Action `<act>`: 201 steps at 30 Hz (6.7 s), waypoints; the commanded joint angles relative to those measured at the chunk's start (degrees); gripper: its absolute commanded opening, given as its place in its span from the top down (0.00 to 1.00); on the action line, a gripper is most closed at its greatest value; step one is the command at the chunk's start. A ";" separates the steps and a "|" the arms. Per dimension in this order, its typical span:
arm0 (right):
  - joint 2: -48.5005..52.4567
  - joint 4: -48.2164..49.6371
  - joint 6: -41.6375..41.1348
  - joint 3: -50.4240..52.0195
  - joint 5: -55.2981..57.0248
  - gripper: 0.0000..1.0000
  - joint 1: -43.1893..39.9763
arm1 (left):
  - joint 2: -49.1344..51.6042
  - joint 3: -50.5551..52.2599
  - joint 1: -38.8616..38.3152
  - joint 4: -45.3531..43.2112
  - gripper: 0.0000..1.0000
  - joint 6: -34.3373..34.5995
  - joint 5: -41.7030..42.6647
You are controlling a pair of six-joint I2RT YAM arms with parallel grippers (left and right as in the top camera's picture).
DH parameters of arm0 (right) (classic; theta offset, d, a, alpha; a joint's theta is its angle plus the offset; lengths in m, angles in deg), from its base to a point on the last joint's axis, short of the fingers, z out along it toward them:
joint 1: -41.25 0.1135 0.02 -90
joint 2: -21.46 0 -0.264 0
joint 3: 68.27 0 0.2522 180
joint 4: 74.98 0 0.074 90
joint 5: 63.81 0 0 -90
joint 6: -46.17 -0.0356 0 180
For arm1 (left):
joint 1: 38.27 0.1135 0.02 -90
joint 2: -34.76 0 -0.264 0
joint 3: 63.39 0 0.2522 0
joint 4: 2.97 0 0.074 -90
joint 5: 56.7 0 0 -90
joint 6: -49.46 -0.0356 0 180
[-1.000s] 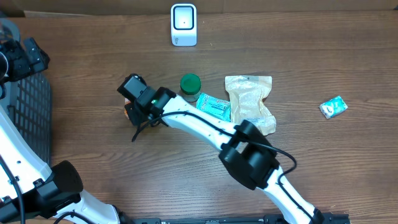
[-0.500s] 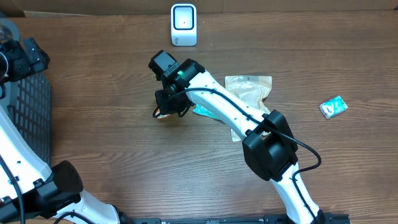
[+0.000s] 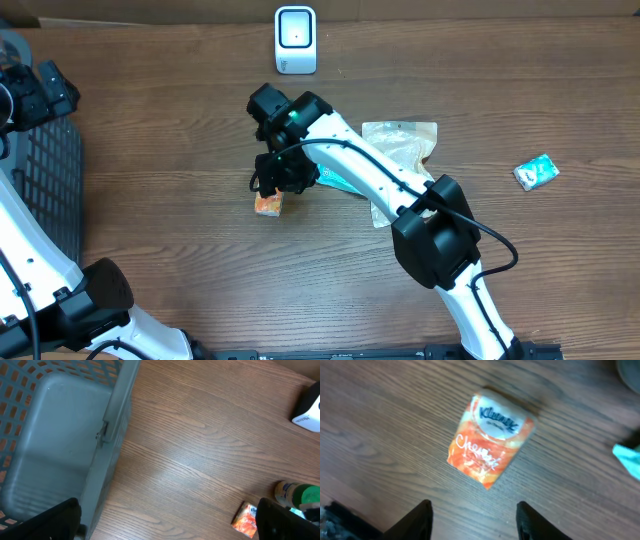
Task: Scan the item barcode
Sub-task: 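Lift the orange tissue pack and adjust the grip near the jar, then carry the orange tissue pack with the right gripper toward the scanner, then hold the orange tissue pack in front of the white scanner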
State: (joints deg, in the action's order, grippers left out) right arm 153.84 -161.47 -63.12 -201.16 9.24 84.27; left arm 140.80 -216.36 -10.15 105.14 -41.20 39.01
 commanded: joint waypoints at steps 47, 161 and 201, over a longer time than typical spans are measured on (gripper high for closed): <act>-5.14 8.79 -8.00 10.88 1.90 0.62 2.51 | -0.94 -0.68 -0.39 -0.07 0.00 -1.07 0.04; -24.30 31.04 -6.01 15.13 -38.40 0.96 -14.49 | -0.76 -0.68 -0.76 -0.07 0.00 -1.07 0.04; -24.13 31.91 -14.69 4.72 -25.97 0.96 -26.97 | -0.74 -0.66 -0.76 -0.07 0.00 -1.07 0.04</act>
State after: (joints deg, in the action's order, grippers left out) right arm 129.84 -129.80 -78.42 -190.60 -28.59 56.43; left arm 140.80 -216.36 -10.55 105.14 -41.20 39.03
